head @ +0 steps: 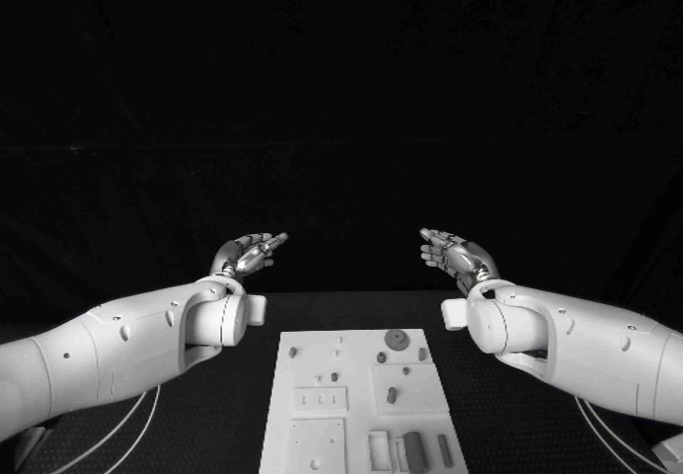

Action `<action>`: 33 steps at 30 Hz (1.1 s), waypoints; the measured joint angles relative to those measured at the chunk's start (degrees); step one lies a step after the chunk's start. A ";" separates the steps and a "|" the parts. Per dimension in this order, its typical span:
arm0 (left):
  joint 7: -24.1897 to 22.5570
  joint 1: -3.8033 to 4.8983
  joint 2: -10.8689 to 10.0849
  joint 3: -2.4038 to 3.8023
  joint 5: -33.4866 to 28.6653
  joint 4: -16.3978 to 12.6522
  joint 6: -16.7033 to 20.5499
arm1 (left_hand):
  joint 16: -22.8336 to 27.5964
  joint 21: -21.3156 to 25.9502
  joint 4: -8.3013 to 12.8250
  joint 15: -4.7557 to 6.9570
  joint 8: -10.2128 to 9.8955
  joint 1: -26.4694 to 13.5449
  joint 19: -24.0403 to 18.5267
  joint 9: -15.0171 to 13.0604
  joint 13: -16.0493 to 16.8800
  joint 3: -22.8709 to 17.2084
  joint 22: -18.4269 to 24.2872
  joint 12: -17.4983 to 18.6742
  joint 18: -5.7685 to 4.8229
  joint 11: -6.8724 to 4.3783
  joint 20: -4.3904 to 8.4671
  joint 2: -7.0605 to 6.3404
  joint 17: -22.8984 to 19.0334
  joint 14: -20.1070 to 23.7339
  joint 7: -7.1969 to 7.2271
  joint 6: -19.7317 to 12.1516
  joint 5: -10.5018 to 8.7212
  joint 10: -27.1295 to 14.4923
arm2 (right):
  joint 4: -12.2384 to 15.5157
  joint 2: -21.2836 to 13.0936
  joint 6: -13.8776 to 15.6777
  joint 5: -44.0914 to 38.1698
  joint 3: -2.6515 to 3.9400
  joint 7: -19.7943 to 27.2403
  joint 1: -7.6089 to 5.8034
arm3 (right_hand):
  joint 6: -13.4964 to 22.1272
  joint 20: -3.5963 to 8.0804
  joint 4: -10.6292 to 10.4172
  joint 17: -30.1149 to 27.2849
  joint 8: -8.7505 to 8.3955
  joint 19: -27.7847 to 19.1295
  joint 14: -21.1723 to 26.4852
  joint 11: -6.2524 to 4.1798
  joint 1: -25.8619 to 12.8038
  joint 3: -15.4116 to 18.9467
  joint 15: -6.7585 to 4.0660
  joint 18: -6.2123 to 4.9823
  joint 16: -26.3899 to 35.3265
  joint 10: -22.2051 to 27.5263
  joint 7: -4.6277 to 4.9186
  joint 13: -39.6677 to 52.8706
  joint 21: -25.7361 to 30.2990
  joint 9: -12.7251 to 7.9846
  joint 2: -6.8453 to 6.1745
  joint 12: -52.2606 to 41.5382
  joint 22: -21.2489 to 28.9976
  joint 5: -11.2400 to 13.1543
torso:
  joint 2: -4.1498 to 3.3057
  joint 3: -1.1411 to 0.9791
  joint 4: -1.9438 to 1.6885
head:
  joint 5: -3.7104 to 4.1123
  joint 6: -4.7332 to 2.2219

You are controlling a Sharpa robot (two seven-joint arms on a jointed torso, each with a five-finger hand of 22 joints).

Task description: Assemble the parts on the task board

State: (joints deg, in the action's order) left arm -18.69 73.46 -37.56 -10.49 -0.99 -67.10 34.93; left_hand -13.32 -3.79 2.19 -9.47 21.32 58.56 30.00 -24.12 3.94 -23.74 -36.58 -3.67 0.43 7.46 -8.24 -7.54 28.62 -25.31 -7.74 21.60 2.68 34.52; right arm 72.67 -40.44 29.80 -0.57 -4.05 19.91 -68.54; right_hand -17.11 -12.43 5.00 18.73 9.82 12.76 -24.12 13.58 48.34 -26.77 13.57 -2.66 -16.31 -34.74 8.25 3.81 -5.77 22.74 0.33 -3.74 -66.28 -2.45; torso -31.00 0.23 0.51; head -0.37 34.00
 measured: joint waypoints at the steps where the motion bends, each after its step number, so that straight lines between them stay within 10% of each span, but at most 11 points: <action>1: 0.85 0.69 0.35 -0.50 -0.07 1.19 -0.84 | -0.13 0.00 0.04 -0.08 0.16 0.45 0.24 -0.20 0.03 -0.17 -0.28 0.00 0.01 0.04 -0.07 -0.10 0.24 -0.19 -0.11 0.10 0.01 0.32 | -1.12 0.26 -1.47 -0.14 -0.24 -0.85 -0.54 | -0.09 -0.16 0.16 0.11 0.09 0.16 -0.17 -0.14 0.35 -0.16 0.17 0.00 0.00 -0.17 0.00 0.04 0.00 0.16 0.00 0.00 -0.57 0.00 | 0.00 0.00 0.00 | 0.00 0.00; 8: 6.19 4.02 2.20 -2.92 -0.57 7.14 -6.07 | -0.44 -0.37 0.04 -0.15 0.15 0.74 0.53 -0.42 0.19 -0.17 -0.64 -0.27 0.01 0.32 0.06 0.20 0.55 -0.71 -0.44 0.42 0.01 1.43 | -7.60 1.84 -11.63 -1.24 -1.62 -6.76 -3.59 | -1.97 -0.32 2.51 0.83 1.72 2.42 -1.52 0.18 2.67 -0.99 0.46 -0.01 -1.18 -2.01 0.17 0.24 -0.57 1.92 -0.29 -0.62 -5.48 0.00 | 0.01 0.00 0.00 | -0.01 0.00; 17: 8.82 4.24 1.03 -3.23 -0.72 6.12 -10.41 | -8.21 -5.13 4.23 -0.36 4.83 6.48 10.65 -1.86 3.03 -2.46 -2.52 -7.24 1.33 2.40 3.09 3.36 3.57 -15.56 -1.69 11.39 0.20 15.99 | -12.65 3.28 -17.81 -14.61 -2.02 -10.83 -3.51 | -10.00 0.29 8.10 2.71 6.54 10.98 -9.52 0.06 7.83 -3.47 0.28 -3.66 -5.40 -9.04 0.72 1.33 -2.80 5.64 -1.11 -3.77 -8.26 -0.22 | 0.01 0.03 -0.05 | -0.09 -0.07; 26: 8.82 3.97 -2.58 -3.26 1.60 0.26 -14.26 | -14.37 -10.36 11.21 4.76 6.59 9.18 23.28 -0.73 5.56 -7.86 -4.55 -11.77 2.76 -1.20 7.24 5.25 8.01 -31.00 -2.12 24.33 0.20 29.97 | -11.76 3.32 -18.54 -41.21 -2.03 -12.09 -2.18 | -19.90 0.98 10.74 5.55 10.68 23.27 -21.43 -2.52 13.37 -5.67 -3.82 -7.64 -10.73 -18.75 1.93 2.30 -5.79 6.90 -2.30 -6.88 -8.13 -0.22 | -0.26 -0.18 -0.10 | -0.55 -0.13; 33: 8.10 3.38 -4.71 -3.28 3.07 -5.05 -15.71 | -13.70 -10.37 13.39 5.06 5.89 7.99 24.09 0.15 5.57 -8.92 -4.54 -10.92 2.68 -1.44 8.05 5.96 9.06 -31.73 -1.66 25.78 0.19 31.24 | -9.55 2.63 -19.83 -59.01 -2.09 -12.89 -0.57 | -24.48 1.59 11.28 8.08 11.15 31.85 -29.81 -3.77 15.65 -5.43 -7.32 -10.28 -13.88 -23.13 2.62 2.17 -8.15 6.76 -3.22 -7.14 -7.96 -0.22 | -0.97 -0.50 -0.37 | -0.01 0.41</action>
State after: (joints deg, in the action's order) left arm -10.60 76.84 -42.28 -13.76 2.07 -72.15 19.22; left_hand -27.01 -14.15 15.58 -4.41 27.21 66.55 54.09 -23.97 9.51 -32.66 -41.12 -14.59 3.12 6.02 -0.19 -1.58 37.69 -57.04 -9.40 47.38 2.87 65.75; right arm 63.12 -37.81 9.97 -59.58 -6.13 7.01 -69.11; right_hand -41.59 -10.84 16.29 26.81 20.97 44.61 -53.94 9.82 63.99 -32.20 6.25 -12.94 -30.19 -57.87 10.87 5.98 -13.92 29.50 -2.89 -10.88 -74.24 -2.66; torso -31.96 -0.27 0.14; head -0.38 34.41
